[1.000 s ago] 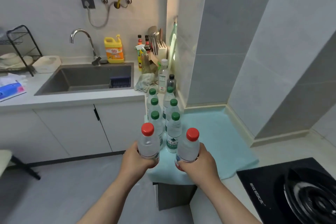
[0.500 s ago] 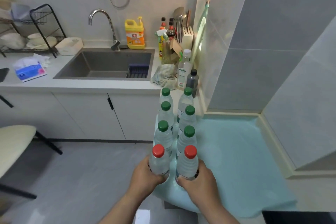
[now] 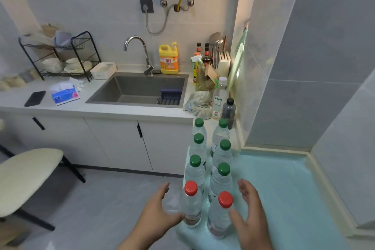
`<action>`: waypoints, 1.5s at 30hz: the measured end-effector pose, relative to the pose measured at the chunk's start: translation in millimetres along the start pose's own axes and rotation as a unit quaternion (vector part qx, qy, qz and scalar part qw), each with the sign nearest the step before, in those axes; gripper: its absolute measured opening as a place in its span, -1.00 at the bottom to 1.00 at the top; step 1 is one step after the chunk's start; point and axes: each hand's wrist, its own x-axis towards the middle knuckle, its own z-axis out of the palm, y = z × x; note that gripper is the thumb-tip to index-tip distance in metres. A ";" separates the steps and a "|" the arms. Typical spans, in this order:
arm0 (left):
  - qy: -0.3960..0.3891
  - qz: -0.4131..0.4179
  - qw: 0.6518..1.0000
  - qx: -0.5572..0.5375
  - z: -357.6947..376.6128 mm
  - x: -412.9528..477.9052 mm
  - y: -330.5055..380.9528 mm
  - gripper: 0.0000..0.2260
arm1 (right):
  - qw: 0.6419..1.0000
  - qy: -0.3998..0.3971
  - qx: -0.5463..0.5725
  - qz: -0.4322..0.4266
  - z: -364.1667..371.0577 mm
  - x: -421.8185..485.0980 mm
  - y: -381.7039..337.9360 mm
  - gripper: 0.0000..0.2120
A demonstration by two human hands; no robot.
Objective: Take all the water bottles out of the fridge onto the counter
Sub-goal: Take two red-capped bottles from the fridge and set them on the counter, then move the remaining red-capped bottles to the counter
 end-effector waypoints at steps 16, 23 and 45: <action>0.314 0.077 0.944 -0.068 -194.1 -168.0 21.5 -0.23 | 0.948 -0.198 -0.074 -0.237 119.1 -1.1 -231.4 -0.48; 0.434 0.073 0.890 -0.119 -258.6 -323.6 -24.2 -0.29 | 0.898 -0.314 -0.020 -0.307 181.0 -154.1 -300.2 -0.52; 0.773 -0.061 0.606 -0.176 -333.9 -778.1 -242.8 -0.78 | 0.662 -0.685 0.111 -0.282 381.4 -622.9 -403.3 -0.62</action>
